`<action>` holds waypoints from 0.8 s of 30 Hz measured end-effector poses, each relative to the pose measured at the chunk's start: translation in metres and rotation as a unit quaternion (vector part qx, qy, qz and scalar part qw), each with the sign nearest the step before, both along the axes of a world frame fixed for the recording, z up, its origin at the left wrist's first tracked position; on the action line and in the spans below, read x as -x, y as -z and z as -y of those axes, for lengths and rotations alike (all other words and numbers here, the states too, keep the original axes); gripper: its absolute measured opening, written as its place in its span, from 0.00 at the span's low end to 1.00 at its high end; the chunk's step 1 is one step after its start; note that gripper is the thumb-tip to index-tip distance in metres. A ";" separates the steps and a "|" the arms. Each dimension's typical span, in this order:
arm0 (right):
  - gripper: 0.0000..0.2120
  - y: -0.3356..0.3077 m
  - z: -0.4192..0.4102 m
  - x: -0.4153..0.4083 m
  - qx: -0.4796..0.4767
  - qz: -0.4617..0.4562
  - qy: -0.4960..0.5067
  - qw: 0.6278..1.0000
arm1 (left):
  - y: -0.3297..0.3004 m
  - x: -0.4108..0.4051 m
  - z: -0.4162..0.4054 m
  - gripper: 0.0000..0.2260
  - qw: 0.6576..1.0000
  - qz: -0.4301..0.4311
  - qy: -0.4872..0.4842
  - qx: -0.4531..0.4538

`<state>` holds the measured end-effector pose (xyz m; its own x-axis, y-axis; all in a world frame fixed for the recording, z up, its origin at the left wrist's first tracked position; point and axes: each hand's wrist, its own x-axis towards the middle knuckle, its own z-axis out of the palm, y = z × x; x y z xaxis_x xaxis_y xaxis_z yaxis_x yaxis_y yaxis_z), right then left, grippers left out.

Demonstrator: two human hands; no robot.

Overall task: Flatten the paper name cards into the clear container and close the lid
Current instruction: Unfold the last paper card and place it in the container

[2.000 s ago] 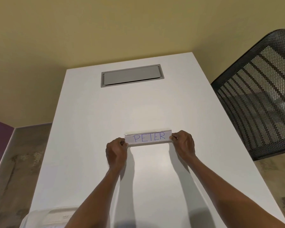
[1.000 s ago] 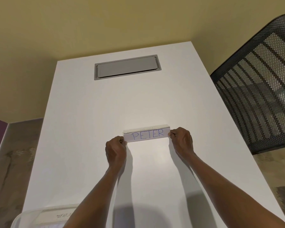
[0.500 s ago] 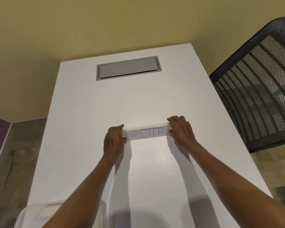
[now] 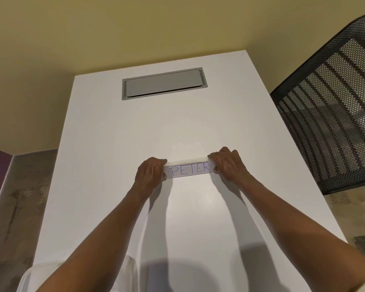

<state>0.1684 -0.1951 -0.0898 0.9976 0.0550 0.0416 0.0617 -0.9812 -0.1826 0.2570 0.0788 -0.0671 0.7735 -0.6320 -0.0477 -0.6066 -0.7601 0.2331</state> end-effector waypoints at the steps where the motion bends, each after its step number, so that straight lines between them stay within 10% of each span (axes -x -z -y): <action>1: 0.20 0.002 0.000 0.000 0.000 -0.003 0.001 1.000 | 0.000 -0.001 0.001 0.23 1.000 0.000 -0.001 -0.003; 24: 0.19 -0.022 -0.006 0.005 0.038 0.087 -0.027 0.995 | -0.025 0.004 0.010 0.14 0.998 -0.035 -0.056 -0.021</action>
